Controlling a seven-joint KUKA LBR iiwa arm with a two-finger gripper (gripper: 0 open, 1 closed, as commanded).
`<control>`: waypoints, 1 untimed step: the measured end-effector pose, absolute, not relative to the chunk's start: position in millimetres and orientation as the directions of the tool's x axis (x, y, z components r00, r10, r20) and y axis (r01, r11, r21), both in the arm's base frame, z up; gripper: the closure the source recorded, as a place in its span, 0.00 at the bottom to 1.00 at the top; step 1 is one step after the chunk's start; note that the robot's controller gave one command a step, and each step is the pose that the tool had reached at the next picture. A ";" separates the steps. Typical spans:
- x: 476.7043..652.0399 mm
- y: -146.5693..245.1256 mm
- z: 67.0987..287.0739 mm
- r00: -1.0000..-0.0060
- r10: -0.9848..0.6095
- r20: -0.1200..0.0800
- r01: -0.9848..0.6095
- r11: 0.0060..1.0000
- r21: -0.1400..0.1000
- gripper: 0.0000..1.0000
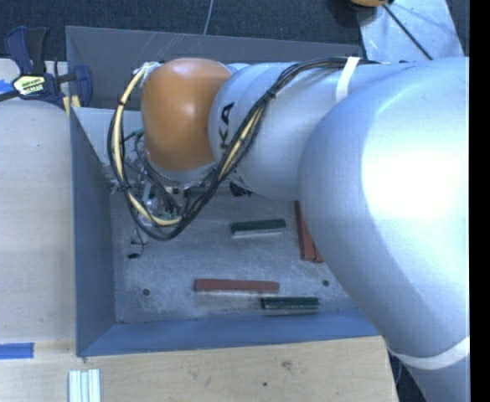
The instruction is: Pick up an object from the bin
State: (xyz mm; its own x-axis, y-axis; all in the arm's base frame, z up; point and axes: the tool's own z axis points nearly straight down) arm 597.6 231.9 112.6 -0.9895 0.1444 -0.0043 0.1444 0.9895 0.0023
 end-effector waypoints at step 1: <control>622.5 222.4 81.1 -0.996 0.090 -0.004 0.090 0.996 0.002 0.00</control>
Offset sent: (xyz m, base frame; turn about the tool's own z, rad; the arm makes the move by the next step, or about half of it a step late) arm 0.0250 -0.0220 -0.0292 0.0151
